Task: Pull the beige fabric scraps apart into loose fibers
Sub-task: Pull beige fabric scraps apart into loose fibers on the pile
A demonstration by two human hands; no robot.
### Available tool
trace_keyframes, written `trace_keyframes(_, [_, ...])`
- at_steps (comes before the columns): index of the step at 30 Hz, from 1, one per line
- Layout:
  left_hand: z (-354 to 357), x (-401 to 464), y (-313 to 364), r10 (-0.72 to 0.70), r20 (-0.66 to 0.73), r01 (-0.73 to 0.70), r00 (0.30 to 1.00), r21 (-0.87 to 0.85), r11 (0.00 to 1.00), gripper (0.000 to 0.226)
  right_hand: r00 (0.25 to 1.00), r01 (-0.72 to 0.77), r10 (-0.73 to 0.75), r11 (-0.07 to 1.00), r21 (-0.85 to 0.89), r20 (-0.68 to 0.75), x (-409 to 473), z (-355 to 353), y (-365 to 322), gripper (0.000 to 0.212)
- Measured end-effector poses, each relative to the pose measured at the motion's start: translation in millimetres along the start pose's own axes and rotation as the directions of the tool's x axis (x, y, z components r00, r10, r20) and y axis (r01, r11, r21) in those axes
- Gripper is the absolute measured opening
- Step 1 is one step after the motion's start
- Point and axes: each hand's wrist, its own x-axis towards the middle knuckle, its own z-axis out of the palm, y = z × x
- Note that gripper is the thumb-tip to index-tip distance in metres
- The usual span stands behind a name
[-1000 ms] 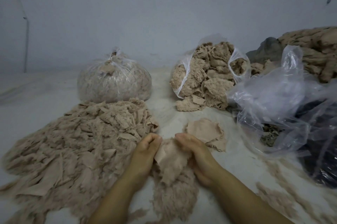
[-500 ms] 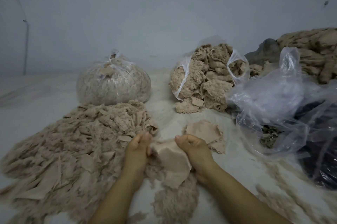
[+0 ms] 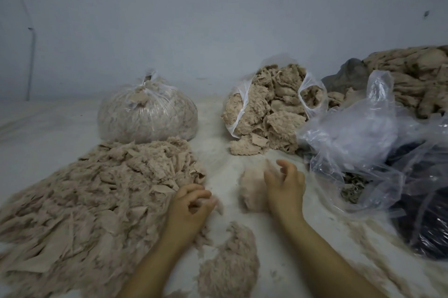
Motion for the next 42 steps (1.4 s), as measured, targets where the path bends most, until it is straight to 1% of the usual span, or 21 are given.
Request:
trace_keyframes(1, [-1.4,-0.6,-1.2,0.024,0.019,-0.025,1.0,0.048,0.999,0.005,0.997,0.05,-0.049,0.999,-0.015,0.063,-2.7,-2.2,4.7,0.012])
trace_keyframes(3, [-3.5,-1.1,-1.9,0.071,0.029,-0.074,0.997,0.118,0.99,0.006,0.909,0.075,-0.077,0.997,0.023,0.409,-12.9,-3.2,8.6,0.016])
trace_keyframes(5, [-5.4,-1.9,-1.3,0.119,0.043,-0.122,0.992,0.104,0.987,0.011,0.669,0.101,0.008,0.99,-0.102,0.743,-24.7,-3.0,7.4,0.03])
trace_keyframes(6, [-6.2,-2.8,-1.5,0.136,0.069,-0.141,0.988,0.067,0.988,0.013,0.589,0.155,0.027,0.977,-0.145,0.808,-28.2,-1.4,7.7,0.027])
trace_keyframes(7, [-7.0,-4.7,-0.9,0.136,0.112,-0.139,0.984,0.023,0.99,0.012,0.586,0.213,-0.003,0.965,-0.151,0.81,-29.1,1.4,10.0,0.022])
trace_keyframes(8, [-7.0,-6.9,-0.2,0.117,0.171,-0.114,0.978,-0.028,0.993,0.009,0.637,0.222,-0.054,0.968,-0.116,0.769,-30.2,3.4,9.6,0.02])
trace_keyframes(10, [-5.9,-10.6,-0.9,0.035,0.306,0.007,0.951,-0.133,0.991,0.025,0.778,0.13,-0.11,0.991,0.013,0.618,-31.9,6.7,9.5,0.018])
trace_keyframes(12, [-3.2,-12.3,-1.9,-0.032,0.427,0.089,0.904,-0.114,0.99,0.041,0.836,0.04,-0.087,0.994,0.098,0.542,-32.7,7.1,6.7,0.018])
trace_keyframes(15, [-1.1,-12.2,-3.9,0.036,0.488,-0.073,0.872,0.057,0.996,0.031,0.747,0.097,-0.009,0.991,-0.095,0.665,-30.6,0.0,7.1,0.035])
trace_keyframes(16, [-1.3,-11.5,-4.6,0.066,0.453,-0.112,0.889,0.077,0.991,0.031,0.686,0.143,0.034,0.973,-0.18,0.727,-30.2,-2.2,8.1,0.039])
trace_keyframes(18, [-1.3,-9.8,-5.7,0.029,0.318,-0.042,0.948,0.032,0.999,0.031,0.615,0.248,0.044,0.937,-0.246,0.787,-30.3,-2.5,10.2,0.029])
trace_keyframes(21, [-4.3,-10.5,-0.2,-0.06,0.281,0.098,0.958,-0.124,0.987,0.014,0.751,0.236,-0.086,0.961,-0.143,0.655,-31.5,3.8,9.5,0.022])
trace_keyframes(23, [-6.6,-12.3,-0.3,-0.045,0.451,0.07,0.892,-0.039,0.997,0.04,0.814,0.172,-0.112,0.984,-0.052,0.569,-30.5,4.0,7.8,0.023])
trace_keyframes(25, [-5.5,-15.7,0.7,-0.003,0.583,-0.105,0.813,0.153,0.983,0.043,0.761,0.178,-0.046,0.974,-0.141,0.647,-29.0,-0.2,8.6,0.027])
trace_keyframes(27, [-2.5,-15.0,0.5,0.075,0.585,-0.279,0.807,0.267,0.923,0.019,0.644,0.266,0.046,0.923,-0.279,0.764,-29.4,-3.8,11.3,0.034])
trace_keyframes(29, [-1.7,-13.1,0.0,0.11,0.535,-0.306,0.838,0.293,0.906,0.003,0.596,0.349,-0.009,0.903,-0.249,0.803,-31.5,-1.1,12.4,0.027])
trace_keyframes(30, [-1.9,-12.5,0.5,0.098,0.497,-0.265,0.862,0.278,0.923,0.01,0.614,0.349,-0.074,0.919,-0.186,0.786,-33.5,1.6,12.8,0.025])
trace_keyframes(32, [-2.9,-12.7,4.7,0.034,0.412,-0.078,0.91,0.09,0.993,0.015,0.695,0.278,-0.175,0.96,-0.036,0.697,-38.1,7.6,11.9,0.022])
trace_keyframes(34, [-3.1,-14.5,10.1,-0.045,0.398,0.109,0.916,-0.14,0.984,0.016,0.762,0.169,-0.203,0.979,0.114,0.614,-43.0,12.0,9.7,0.018])
trace_keyframes(38, [3.4,-17.0,10.8,-0.079,0.39,0.182,0.917,-0.234,0.955,0.013,0.833,-0.035,-0.14,0.952,0.304,0.536,-47.7,14.8,4.6,0.017])
trace_keyframes(42, [-2.7,-13.9,10.8,-0.163,0.381,0.345,0.91,-0.48,0.807,0.024,0.829,-0.22,-0.045,0.89,0.4,0.557,-48.5,13.6,4.1,0.021])
